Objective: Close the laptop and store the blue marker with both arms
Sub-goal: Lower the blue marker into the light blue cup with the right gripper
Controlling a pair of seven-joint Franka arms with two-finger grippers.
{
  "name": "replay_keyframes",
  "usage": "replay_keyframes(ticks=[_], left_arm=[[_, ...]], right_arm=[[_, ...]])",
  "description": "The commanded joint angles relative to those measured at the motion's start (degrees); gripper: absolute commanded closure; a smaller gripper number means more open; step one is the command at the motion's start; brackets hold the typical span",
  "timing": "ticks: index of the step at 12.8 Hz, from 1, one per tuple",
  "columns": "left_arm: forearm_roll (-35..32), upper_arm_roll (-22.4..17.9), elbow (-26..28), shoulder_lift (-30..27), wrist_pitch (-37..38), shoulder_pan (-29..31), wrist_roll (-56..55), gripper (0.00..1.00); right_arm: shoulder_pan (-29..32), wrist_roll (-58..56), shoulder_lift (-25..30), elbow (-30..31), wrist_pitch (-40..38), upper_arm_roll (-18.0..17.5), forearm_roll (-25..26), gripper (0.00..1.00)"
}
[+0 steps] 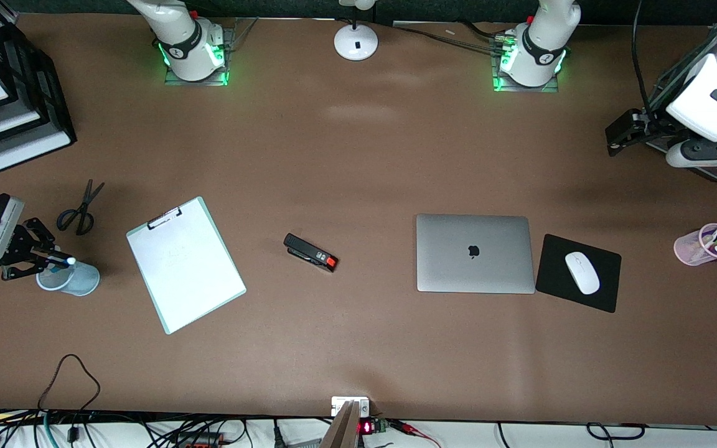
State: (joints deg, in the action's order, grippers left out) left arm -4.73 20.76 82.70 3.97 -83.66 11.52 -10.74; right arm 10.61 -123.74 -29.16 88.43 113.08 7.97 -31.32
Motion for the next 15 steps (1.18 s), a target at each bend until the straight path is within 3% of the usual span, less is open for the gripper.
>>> replay_keyframes(ticks=[1, 3, 6, 15], left_arm=[[1.0, -2.0, 2.8, -2.9, -1.0, -1.5, 1.4, 0.00], [1.0, -6.4, 5.3, -4.9, -1.5, -5.7, 1.5, 0.00], [4.5, -10.8, 7.4, -7.1, -2.1, -7.4, 6.3, 0.00], [5.3, -11.3, 7.2, -6.8, -2.0, -6.9, 6.4, 0.00]], right_arm=[[1.5, -3.3, -0.2, 0.2, -1.4, -1.2, -1.5, 0.99], [2.0, -7.1, -0.6, 0.1, -1.5, -1.2, -3.7, 0.99], [3.4, -8.0, -1.5, -0.4, -2.6, -1.2, -3.8, 0.99], [6.0, -11.8, -3.8, -0.4, -3.2, -1.2, -5.2, 0.99]])
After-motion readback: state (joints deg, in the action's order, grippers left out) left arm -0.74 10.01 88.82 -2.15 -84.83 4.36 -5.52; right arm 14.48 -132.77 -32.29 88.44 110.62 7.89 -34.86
